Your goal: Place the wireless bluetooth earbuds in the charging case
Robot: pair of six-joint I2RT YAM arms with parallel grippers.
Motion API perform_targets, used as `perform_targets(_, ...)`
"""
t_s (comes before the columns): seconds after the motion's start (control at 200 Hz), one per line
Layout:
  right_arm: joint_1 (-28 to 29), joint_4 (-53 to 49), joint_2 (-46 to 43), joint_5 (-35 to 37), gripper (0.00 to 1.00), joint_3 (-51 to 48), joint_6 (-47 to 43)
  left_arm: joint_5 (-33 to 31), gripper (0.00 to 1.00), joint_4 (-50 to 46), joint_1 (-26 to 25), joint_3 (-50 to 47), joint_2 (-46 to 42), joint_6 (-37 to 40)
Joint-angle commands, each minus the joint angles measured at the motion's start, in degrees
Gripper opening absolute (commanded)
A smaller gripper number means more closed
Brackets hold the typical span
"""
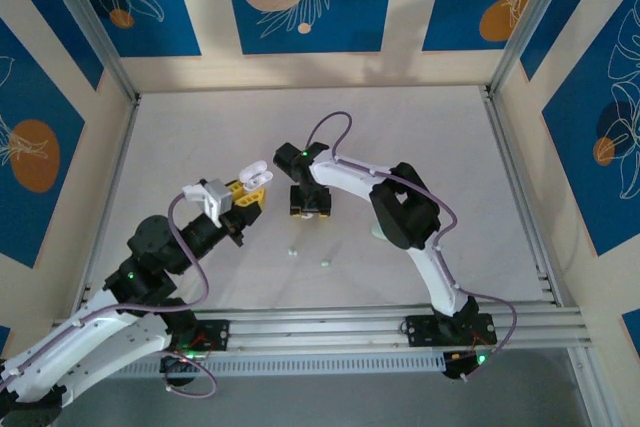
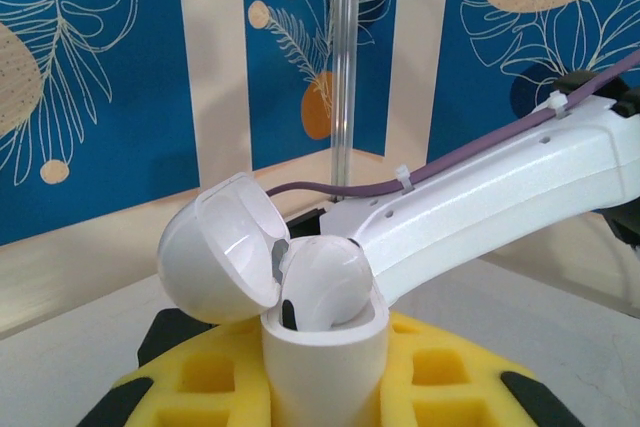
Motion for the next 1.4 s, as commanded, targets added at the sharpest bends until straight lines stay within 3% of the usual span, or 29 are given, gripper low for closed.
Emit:
perform_targets(0.0,0.54,-4.52,-2.08,-0.74,0.55,-3.82,-0.06,-0.29,0.19,1.97,-0.22,1.92,0.03,0.57)
perform_targets(0.27,-0.76,-4.20,-7.83,1.36,0.55,-9.40,-0.27,-0.19,0.19,2.24,-0.24,1.80,0.37,0.33)
perform_targets(0.49,-1.05,-0.86,-10.72,-1.66,0.55,-8.68,-2.23,0.21,0.19,2.57,-0.22,1.93,0.99,0.35)
perform_targets(0.94,-1.77,-4.03,-1.66,-1.58,0.47,2.13,-3.97,-0.42,0.19,2.49,-0.27,1.62,-0.05,0.56)
perform_targets(1.396,-1.92,-5.30,2.57,-1.66,0.41,4.70,-5.42,-0.74,0.19,2.67,-0.27,1.24,-0.32,0.92)
